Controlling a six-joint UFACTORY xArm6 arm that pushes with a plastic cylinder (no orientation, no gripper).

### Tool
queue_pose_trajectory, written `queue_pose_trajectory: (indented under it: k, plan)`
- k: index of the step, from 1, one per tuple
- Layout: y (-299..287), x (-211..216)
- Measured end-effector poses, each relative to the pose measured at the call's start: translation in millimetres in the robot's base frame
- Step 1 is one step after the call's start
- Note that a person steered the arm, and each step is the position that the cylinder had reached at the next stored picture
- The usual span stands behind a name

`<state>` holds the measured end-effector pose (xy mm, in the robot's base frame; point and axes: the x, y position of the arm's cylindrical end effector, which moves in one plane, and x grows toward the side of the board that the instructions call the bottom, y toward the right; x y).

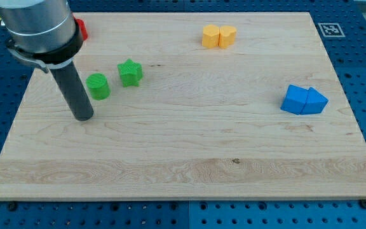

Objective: Drag the green circle towards the center left side of the board

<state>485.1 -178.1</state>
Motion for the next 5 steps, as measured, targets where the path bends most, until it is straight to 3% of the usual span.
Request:
queue_pose_trajectory:
  k: [2, 5]
  plan:
    - [44.5, -6.8]
    - [34.1, -62.8]
